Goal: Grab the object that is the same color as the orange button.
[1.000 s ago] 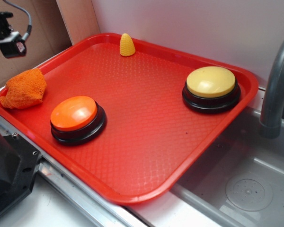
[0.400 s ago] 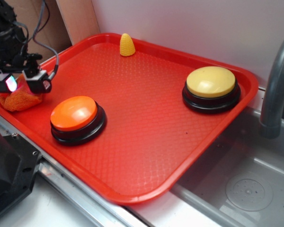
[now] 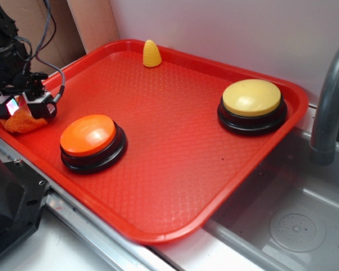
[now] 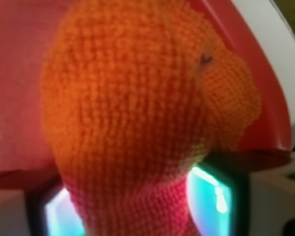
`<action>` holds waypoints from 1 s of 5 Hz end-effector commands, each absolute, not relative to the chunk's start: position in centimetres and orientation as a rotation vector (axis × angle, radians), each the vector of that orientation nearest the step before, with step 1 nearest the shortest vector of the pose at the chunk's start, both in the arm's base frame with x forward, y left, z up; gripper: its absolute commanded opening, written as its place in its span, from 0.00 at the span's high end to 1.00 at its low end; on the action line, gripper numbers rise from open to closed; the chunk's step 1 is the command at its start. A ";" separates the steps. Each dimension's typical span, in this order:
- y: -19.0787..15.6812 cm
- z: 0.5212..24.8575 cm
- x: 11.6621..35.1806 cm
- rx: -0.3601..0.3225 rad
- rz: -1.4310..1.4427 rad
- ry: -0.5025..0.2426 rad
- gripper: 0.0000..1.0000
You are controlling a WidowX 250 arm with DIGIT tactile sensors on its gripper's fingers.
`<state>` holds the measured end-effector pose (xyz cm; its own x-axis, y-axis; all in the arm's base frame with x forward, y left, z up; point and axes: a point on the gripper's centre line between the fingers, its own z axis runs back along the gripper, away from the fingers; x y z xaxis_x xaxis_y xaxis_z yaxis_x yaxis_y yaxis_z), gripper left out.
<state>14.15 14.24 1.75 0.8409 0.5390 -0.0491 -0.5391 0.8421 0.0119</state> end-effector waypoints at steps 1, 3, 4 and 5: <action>13.5 3.6 14.2 -0.002 0.500 0.006 1.00; 10.8 8.7 15.7 -0.051 0.329 -0.028 1.00; 7.9 13.6 16.1 0.033 0.202 -0.134 1.00; 6.1 18.6 16.3 0.033 0.113 -0.180 1.00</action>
